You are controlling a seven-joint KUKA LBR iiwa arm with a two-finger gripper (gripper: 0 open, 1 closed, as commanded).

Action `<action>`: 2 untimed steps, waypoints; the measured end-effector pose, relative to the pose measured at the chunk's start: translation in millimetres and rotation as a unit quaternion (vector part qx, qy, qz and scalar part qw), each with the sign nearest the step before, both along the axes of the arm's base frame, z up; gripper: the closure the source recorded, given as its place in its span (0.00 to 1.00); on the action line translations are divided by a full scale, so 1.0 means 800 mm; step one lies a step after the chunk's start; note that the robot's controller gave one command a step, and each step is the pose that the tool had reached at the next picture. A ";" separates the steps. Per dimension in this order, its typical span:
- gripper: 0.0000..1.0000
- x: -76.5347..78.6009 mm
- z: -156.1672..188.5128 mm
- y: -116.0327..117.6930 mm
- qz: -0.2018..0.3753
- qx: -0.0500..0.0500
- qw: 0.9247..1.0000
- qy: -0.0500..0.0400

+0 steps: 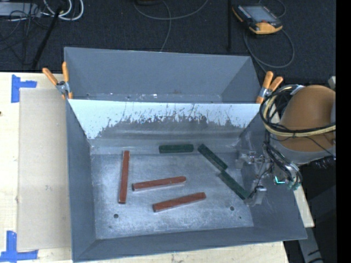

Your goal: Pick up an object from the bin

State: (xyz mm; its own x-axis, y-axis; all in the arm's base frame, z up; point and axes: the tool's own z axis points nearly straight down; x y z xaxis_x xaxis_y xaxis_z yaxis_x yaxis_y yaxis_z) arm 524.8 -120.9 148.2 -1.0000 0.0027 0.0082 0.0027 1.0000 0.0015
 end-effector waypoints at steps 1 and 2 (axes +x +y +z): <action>0.00 0.081 -0.081 0.011 0.006 0.000 1.000 -0.005; 0.00 0.056 -0.066 -0.020 0.197 0.000 0.980 -0.004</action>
Offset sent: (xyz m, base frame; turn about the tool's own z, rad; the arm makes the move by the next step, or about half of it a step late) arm 0.0633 0.0072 -0.0604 -0.0090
